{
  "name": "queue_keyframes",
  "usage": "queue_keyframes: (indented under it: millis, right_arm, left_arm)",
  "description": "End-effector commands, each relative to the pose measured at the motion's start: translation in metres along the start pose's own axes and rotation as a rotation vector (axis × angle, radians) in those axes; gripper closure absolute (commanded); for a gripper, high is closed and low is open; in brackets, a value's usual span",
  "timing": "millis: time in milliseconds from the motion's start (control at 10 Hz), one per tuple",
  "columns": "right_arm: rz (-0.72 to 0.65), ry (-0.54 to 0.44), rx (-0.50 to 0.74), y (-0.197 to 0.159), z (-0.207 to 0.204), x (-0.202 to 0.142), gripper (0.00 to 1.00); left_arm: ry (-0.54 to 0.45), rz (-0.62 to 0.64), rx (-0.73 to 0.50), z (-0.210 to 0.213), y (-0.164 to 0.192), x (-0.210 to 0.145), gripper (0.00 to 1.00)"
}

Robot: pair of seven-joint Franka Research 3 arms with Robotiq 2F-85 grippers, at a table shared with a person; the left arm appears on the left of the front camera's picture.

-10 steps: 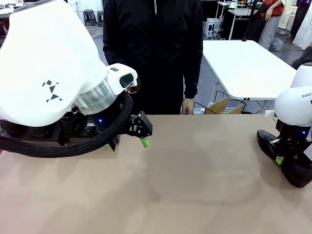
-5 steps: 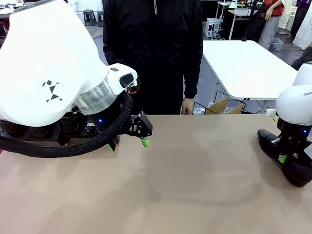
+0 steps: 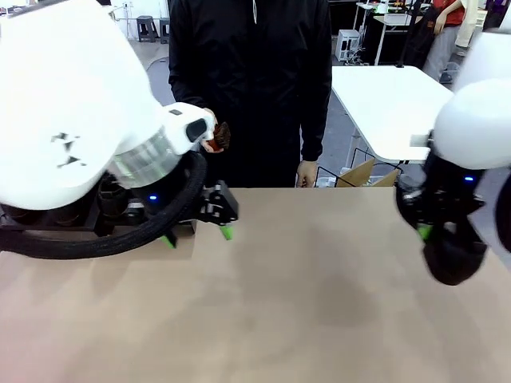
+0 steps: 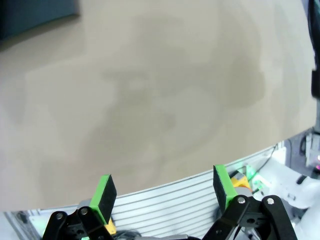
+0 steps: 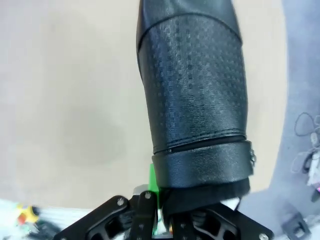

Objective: Organize the shoes by placing them on the stand.
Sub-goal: Pick up one Shoe and place it in the middle of the table.

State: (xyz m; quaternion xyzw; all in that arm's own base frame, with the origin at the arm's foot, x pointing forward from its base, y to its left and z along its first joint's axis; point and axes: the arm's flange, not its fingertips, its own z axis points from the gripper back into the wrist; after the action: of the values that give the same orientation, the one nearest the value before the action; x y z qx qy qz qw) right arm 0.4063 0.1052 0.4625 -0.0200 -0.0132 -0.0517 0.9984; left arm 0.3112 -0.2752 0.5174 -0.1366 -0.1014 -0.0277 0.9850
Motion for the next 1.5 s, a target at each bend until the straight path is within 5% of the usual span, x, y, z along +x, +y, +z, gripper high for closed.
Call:
queue_keyframes:
  millis: [0, 600, 900, 1000, 1400]
  right_arm:
    - [0.014, 0.021, 0.079, 0.054, 0.008, -0.006, 1.00]
    - [0.007, 0.078, 0.159, 0.182, -0.054, -0.053, 1.00]
    - [0.003, 0.079, 0.139, 0.230, -0.106, -0.059, 1.00]
    - [0.025, 0.085, 0.146, 0.234, -0.113, -0.063, 0.94]
    - [0.027, 0.074, 0.181, 0.225, -0.108, -0.064, 0.30]
  left_arm:
    - [-0.090, 0.093, 0.100, 0.041, 0.036, -0.030, 0.00]
    - [-0.211, 0.288, 0.176, 0.094, 0.082, -0.094, 0.00]
    - [-0.173, 0.207, 0.169, 0.089, 0.080, -0.072, 0.00]
    - [-0.173, 0.207, 0.169, 0.089, 0.080, -0.072, 0.00]
    - [-0.173, 0.207, 0.169, 0.089, 0.080, -0.072, 0.00]
